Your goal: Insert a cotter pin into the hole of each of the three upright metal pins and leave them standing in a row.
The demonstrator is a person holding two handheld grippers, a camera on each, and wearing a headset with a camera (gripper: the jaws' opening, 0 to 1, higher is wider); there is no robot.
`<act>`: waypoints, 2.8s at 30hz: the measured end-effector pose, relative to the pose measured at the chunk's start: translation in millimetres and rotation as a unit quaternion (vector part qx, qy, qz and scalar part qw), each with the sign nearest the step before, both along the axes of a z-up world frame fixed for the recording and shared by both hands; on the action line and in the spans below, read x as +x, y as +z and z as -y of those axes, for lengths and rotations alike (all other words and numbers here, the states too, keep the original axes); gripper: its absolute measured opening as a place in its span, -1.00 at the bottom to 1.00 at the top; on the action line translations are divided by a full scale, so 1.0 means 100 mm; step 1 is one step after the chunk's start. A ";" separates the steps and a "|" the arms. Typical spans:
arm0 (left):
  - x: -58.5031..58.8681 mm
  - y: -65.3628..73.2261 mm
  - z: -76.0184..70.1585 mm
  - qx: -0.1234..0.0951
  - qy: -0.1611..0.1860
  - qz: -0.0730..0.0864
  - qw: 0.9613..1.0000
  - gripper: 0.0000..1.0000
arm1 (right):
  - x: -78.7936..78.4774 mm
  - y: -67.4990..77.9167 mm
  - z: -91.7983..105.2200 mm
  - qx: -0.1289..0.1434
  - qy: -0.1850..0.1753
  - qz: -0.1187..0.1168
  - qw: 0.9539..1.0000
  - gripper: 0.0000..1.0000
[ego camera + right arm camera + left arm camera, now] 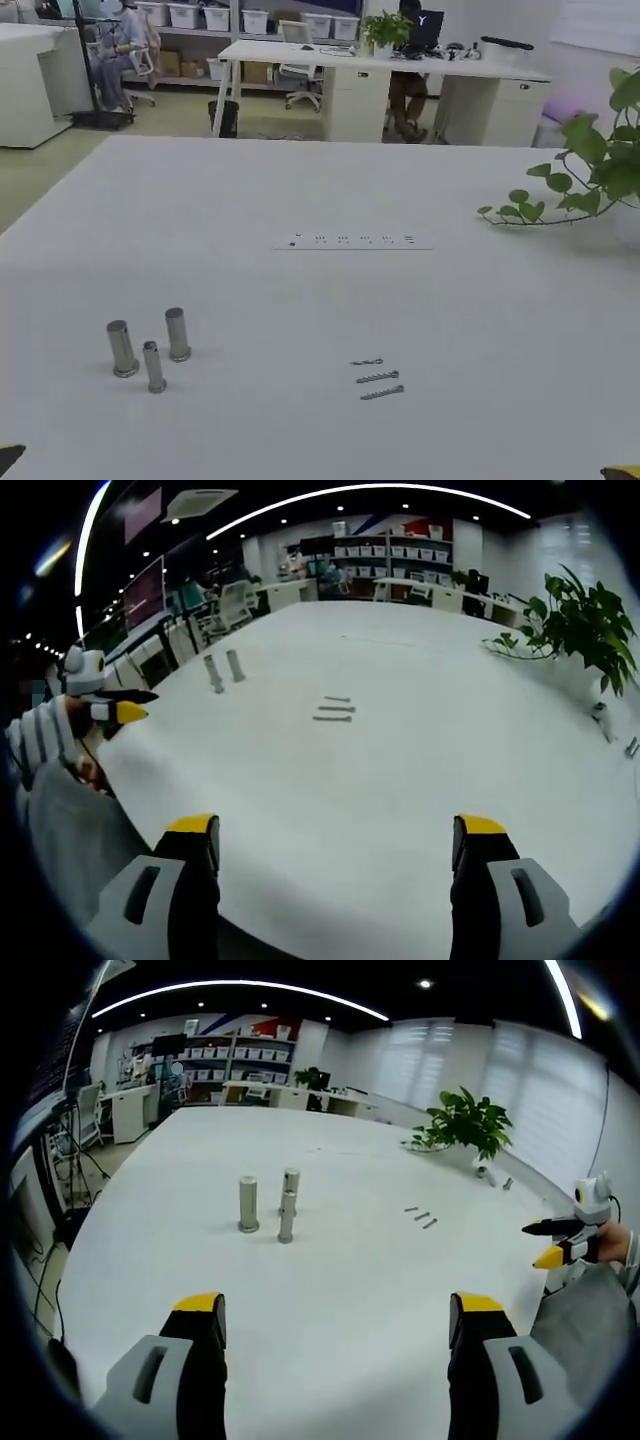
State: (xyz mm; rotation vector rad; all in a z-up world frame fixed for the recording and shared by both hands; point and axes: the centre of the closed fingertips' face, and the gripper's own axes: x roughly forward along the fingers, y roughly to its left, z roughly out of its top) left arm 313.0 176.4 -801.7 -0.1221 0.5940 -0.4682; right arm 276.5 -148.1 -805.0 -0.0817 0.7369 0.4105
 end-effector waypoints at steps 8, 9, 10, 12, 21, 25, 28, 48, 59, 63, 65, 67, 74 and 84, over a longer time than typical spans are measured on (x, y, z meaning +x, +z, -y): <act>0.16 -0.02 -0.05 0.006 0.000 0.000 1.000 0.81 | 0.00 -0.02 -0.02 -0.010 0.007 -0.002 1.000 0.95; 0.18 -0.02 -0.05 0.006 0.000 0.000 1.000 0.81 | 0.00 -0.02 -0.02 -0.009 0.008 -0.003 1.000 0.95; 0.21 -0.02 -0.06 0.007 0.000 0.001 1.000 0.80 | 0.01 -0.02 -0.02 -0.009 0.008 -0.004 1.000 0.95; 0.25 -0.01 -0.06 0.008 -0.001 0.003 1.000 0.78 | 0.01 -0.01 -0.03 -0.008 0.008 -0.004 1.000 0.95; 0.45 0.00 -0.02 -0.003 -0.011 0.008 1.000 0.65 | 0.00 -0.03 -0.04 -0.007 0.013 -0.010 1.000 0.95; 0.54 -0.02 -0.04 -0.003 -0.008 0.006 1.000 0.60 | -0.01 -0.08 -0.04 -0.012 0.016 -0.017 1.000 0.95; 0.60 -0.03 -0.03 -0.002 -0.012 0.005 1.000 0.56 | -0.01 -0.11 -0.06 -0.010 0.020 -0.022 0.999 0.95; 0.92 -0.16 -0.02 0.034 -0.045 0.012 0.998 0.32 | -0.02 -0.17 -0.11 -0.014 0.036 -0.038 0.999 0.92; 1.09 -0.20 0.12 -0.003 -0.019 0.010 1.000 -0.02 | -0.03 -0.23 -0.11 -0.014 0.038 -0.046 0.998 0.90; 1.13 -0.29 0.15 -0.009 -0.014 -0.002 1.000 -0.09 | -0.04 -0.24 -0.12 -0.016 0.042 -0.049 0.998 0.89; 1.15 -0.31 0.16 -0.006 -0.015 -0.001 1.000 -0.11 | -0.04 -0.24 -0.13 -0.014 0.043 -0.049 0.998 0.89; 1.17 -0.32 0.17 -0.008 -0.013 -0.001 1.000 -0.14 | -0.03 -0.24 -0.14 -0.013 0.043 -0.049 0.998 0.89; 1.23 -0.39 0.18 -0.008 0.000 -0.006 1.000 -0.46 | -0.03 -0.24 -0.13 -0.010 0.044 -0.049 0.998 0.86; 1.32 -0.41 0.14 -0.010 0.015 0.000 1.000 -0.69 | 0.00 -0.22 -0.08 -0.013 0.039 -0.047 0.998 0.77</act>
